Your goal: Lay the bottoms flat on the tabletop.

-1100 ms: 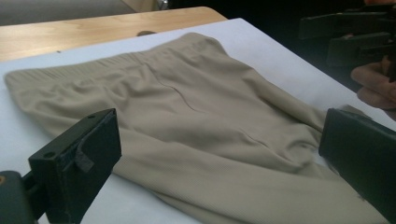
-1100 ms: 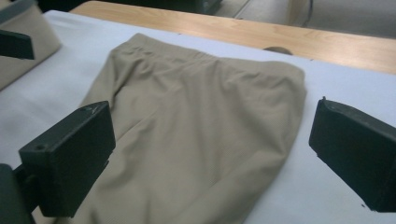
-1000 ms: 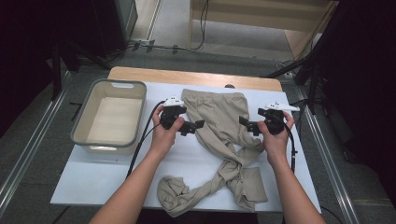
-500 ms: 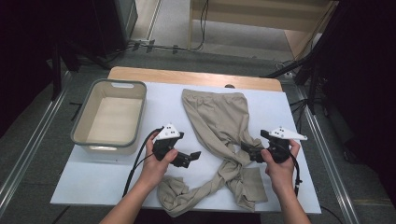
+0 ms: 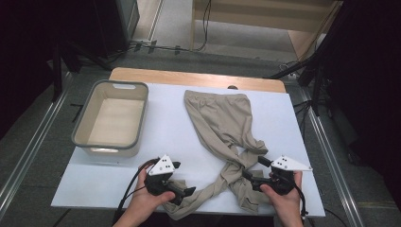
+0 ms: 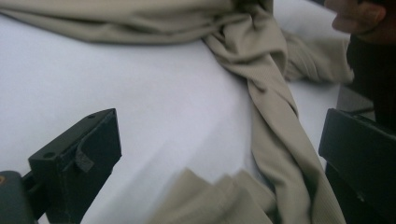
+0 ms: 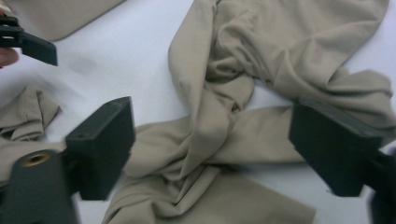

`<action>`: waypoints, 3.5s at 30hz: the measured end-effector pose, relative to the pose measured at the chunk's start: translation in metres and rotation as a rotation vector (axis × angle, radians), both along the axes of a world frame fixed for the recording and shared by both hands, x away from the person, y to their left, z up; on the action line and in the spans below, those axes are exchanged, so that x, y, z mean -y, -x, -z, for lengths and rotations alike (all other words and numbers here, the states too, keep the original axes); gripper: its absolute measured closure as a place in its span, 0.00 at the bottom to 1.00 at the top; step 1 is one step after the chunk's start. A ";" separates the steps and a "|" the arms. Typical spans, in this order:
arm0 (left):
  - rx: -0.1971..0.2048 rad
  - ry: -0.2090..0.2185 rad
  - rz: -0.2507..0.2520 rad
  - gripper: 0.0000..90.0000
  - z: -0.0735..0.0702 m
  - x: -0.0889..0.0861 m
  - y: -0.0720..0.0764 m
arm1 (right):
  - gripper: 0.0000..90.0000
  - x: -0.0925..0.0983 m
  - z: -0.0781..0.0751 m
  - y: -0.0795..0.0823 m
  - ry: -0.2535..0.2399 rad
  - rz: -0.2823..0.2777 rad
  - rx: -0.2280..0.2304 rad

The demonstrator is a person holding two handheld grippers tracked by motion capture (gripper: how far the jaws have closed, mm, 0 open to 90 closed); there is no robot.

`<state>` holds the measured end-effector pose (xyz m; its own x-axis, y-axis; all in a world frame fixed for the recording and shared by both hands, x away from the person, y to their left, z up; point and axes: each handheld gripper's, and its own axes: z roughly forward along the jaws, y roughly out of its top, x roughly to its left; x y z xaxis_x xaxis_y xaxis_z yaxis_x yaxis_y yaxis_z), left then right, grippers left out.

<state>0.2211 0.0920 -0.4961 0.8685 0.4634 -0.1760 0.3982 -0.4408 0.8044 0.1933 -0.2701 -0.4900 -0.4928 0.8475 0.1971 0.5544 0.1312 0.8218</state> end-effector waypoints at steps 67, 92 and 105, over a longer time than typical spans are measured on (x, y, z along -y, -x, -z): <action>-0.010 -0.084 -0.245 0.95 0.000 -0.008 -0.060 | 0.82 0.033 0.023 -0.018 0.061 0.117 -0.091; -0.009 -0.137 -0.062 0.93 0.008 0.037 -0.035 | 0.53 -0.079 0.018 0.016 0.038 -0.158 -0.058; -0.002 -0.003 -0.171 0.95 -0.007 0.011 -0.055 | 0.35 -0.145 0.030 0.028 -0.008 -0.271 -0.104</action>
<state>0.2756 0.0814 -0.4888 0.7764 0.6052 -0.1759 0.4694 -0.3690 0.8022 0.1656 -0.1251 -0.5200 -0.6781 0.6858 0.2645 0.5814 0.2804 0.7638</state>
